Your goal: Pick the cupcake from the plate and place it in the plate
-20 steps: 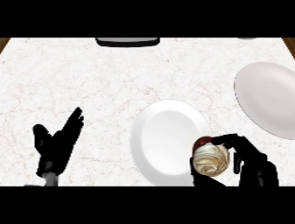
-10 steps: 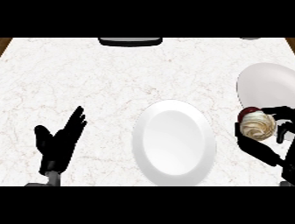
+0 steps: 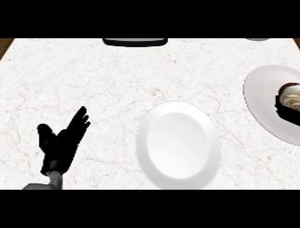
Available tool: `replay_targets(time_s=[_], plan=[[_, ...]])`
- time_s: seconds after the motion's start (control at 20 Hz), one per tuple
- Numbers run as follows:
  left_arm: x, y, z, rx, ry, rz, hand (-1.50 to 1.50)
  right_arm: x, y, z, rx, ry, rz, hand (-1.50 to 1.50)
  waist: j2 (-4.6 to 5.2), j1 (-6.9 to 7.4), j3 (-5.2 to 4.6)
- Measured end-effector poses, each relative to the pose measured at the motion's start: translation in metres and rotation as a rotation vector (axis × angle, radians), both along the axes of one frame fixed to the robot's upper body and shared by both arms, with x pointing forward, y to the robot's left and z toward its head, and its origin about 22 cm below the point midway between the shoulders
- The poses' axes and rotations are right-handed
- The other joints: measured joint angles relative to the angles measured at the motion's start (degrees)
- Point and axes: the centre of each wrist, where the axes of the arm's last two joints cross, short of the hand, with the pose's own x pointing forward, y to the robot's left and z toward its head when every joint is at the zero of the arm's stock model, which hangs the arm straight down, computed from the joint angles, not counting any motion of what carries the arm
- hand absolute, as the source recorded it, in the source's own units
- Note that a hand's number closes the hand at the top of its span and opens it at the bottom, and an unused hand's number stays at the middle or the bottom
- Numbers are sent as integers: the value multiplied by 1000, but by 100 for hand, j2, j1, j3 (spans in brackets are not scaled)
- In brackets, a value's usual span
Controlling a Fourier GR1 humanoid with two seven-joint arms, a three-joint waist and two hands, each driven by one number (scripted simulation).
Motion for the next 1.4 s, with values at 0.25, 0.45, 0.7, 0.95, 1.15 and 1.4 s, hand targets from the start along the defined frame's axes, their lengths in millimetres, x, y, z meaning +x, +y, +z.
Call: replay_targets(time_s=[0.25, 0.45, 0.7, 0.95, 1.15, 1.4], plan=[[-1, -3, -1, 0, -13, -6, 0, 26, -46, -7, 4, -1, -9, 150, 10, 49, 3], [2, -4, 0, 3, -23, -20, 0, 38, -74, -13, 32, 88, -29, -150, 34, 117, -1], [6, -9, 4, 4, -21, -35, 0, 38, -98, -24, 13, 325, -3, -150, 80, 230, -1], [6, -13, 5, 1, -16, -47, 0, 48, -97, -29, 68, 350, 99, -150, 96, 254, 14], [7, -11, 4, -1, -14, -42, 0, 52, -97, -30, 143, 243, 166, -150, 99, 238, 23], [2, -9, 2, 8, -15, -22, 0, 46, -109, -31, 257, 80, 182, -150, 76, 165, 20]])
